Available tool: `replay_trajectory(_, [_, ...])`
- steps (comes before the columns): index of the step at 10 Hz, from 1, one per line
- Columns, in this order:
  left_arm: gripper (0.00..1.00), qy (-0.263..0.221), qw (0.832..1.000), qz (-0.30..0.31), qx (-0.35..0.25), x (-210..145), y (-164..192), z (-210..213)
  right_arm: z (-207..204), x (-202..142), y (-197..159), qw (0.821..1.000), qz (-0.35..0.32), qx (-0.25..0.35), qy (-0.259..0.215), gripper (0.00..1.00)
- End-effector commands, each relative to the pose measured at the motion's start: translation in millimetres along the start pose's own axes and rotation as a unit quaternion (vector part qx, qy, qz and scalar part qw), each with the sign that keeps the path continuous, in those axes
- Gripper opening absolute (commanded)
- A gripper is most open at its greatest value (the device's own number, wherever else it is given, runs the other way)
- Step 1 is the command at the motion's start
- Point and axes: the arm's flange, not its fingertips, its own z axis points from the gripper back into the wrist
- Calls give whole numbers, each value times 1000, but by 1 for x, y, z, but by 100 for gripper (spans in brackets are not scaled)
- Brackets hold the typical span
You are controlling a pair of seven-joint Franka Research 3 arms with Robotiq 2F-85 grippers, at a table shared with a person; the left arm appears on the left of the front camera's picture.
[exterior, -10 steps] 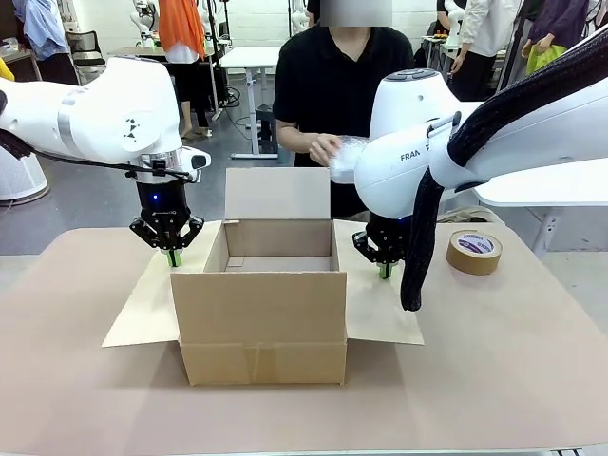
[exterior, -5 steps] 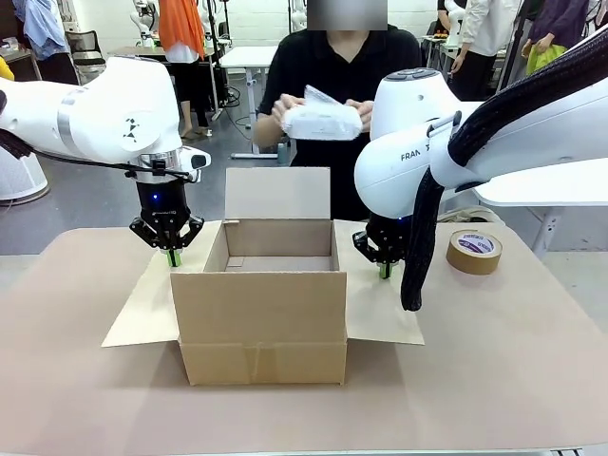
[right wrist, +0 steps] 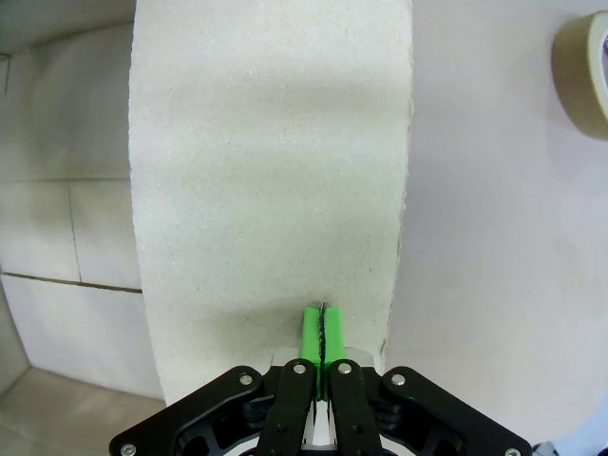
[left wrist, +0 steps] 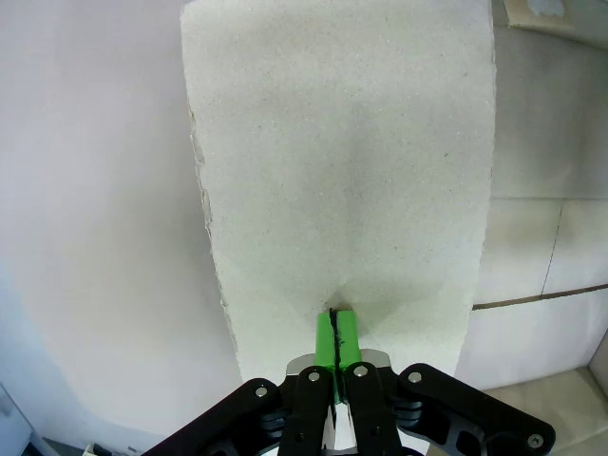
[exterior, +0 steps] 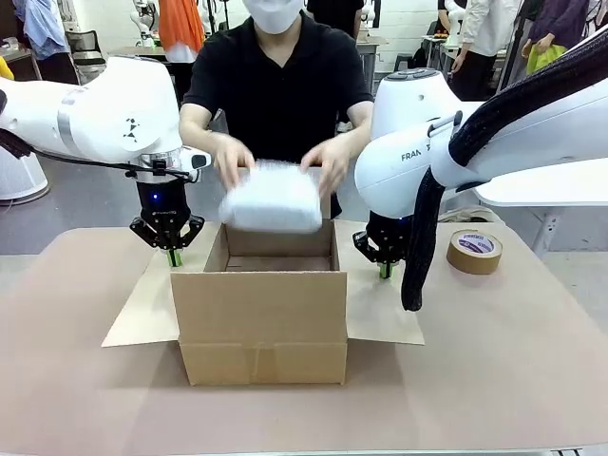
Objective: Wrap the clocks to prevent damage.
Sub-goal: Once the human has placed the objects inside and stepped back, release both hands from the side flaps of the Package Box.
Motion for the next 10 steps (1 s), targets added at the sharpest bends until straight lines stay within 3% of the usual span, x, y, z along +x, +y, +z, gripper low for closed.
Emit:
replay_trajectory(1, [0,3,1000,-1,5,0,1,-1,-2,-1,0,1000,0,-1,1,1])
replay_trajectory(10, [0,3,1000,-1,5,0,1,-1,-2,-1,0,1000,0,-1,1,1])
